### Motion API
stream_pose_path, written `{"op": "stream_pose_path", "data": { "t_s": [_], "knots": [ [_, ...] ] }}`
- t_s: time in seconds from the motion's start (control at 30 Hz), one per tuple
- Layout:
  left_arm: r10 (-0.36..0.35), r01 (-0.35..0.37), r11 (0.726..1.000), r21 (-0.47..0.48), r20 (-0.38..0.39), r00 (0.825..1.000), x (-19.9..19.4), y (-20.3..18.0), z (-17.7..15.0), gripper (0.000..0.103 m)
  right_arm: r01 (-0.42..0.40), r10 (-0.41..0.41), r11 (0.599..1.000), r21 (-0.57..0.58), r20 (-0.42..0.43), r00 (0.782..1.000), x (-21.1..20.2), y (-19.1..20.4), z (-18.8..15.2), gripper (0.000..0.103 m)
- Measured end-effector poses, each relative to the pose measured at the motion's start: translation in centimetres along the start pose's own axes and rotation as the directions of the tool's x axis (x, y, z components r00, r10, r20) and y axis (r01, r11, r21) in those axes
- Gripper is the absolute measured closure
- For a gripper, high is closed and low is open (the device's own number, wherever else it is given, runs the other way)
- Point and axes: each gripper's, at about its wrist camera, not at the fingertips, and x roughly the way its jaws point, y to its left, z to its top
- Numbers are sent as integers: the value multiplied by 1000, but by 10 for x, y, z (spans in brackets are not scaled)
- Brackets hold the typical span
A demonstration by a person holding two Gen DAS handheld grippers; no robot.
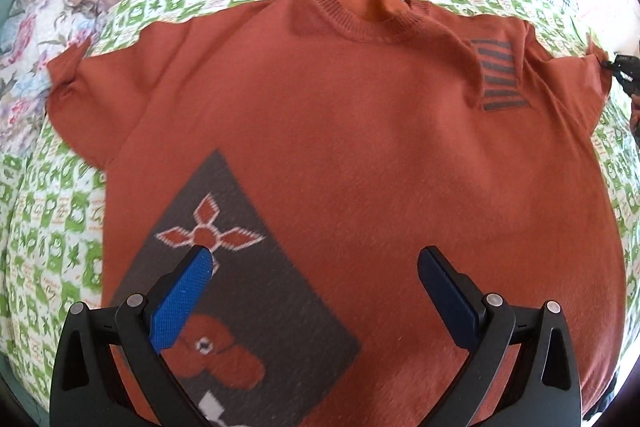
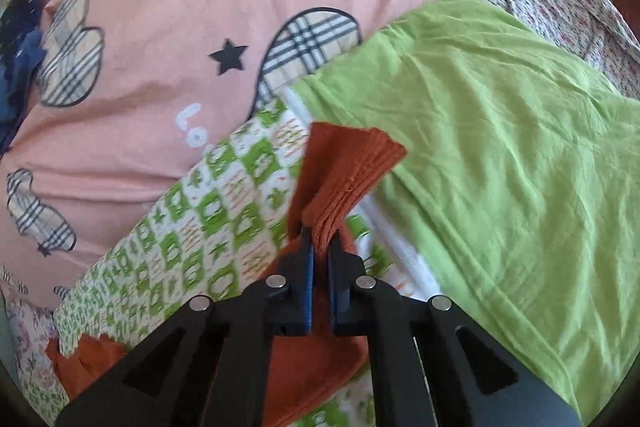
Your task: Fold small clothes
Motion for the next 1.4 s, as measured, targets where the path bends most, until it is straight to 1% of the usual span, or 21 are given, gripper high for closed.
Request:
{"op": "stream_pose_path", "data": {
  "t_s": [0.1,0.23,0.3,0.4,0.5,0.53,0.6,0.67,0.7,0.77,0.83,0.9,0.97,1.0,1.03,1.07,1.13,1.2,1.3,1.37,1.4],
  "knots": [
    [-25,25,1000,-3,4,1000,1,-2,-1,0,-87,84,992,-93,-35,996,-28,53,-24,97],
    [-52,52,999,-10,23,998,-6,1,-5,1,-245,224,958,-148,-141,964,-49,130,-69,97],
    [-68,69,997,-20,39,997,-14,5,-8,1,-354,321,924,-148,-206,924,-53,174,-97,97],
    [-78,79,996,-29,49,996,-21,9,-10,1,-465,404,873,-146,-315,859,-45,242,-141,97],
    [-107,111,993,-40,87,990,-33,20,-14,1,-567,469,809,-155,-409,782,-33,306,-189,97],
    [-110,115,992,-45,91,990,-35,24,-15,1,-595,483,790,-149,-447,753,-27,327,-206,97],
    [-129,135,989,-57,102,986,-40,38,-19,1,-629,487,764,-144,-510,709,-12,361,-236,97],
    [-143,152,985,-78,108,984,-42,53,-22,1,-639,465,756,-143,-569,678,6,387,-265,97],
    [-147,158,983,-90,112,983,-43,61,-24,1,-647,461,751,-131,-598,656,17,398,-278,97],
    [-158,172,979,-111,125,980,-42,75,-26,1,-644,439,756,-115,-642,629,35,409,-298,93],
    [-180,198,971,-137,133,975,-40,88,-26,1,-620,410,777,-106,-663,627,44,410,-308,90],
    [-221,241,958,-156,134,966,-32,101,-23,1,-621,435,781,-64,-658,614,44,403,-309,89],
    [-260,279,945,-170,122,958,-20,107,-16,1,-615,453,787,-42,-638,623,38,387,-301,73],
    [-287,304,936,-178,117,951,-12,109,-10,1,-609,460,793,-40,-615,640,30,377,-295,60],
    [-304,320,929,-184,113,946,-5,110,-4,1,-602,464,797,-46,-591,660,22,368,-289,56],
    [-322,338,922,-190,110,940,2,111,2,1,-592,462,804,-61,-562,686,11,356,-281,56],
    [-374,387,900,-202,101,922,21,108,20,1,-572,464,817,-65,-515,721,-8,333,-268,56],
    [-404,414,887,-204,90,910,36,103,35,1,-551,466,833,-52,-472,748,-25,310,-259,56],
    [-413,423,878,-223,92,906,60,99,61,1,-492,429,869,-47,-424,798,-44,273,-250,55],
    [-433,449,859,-248,116,894,70,102,75,2,-444,398,895,-30,-396,828,-51,250,-245,55],
    [-451,470,841,-269,131,883,76,107,84,3,-433,394,901,-18,-386,834,-54,241,-243,55]
  ]
}}
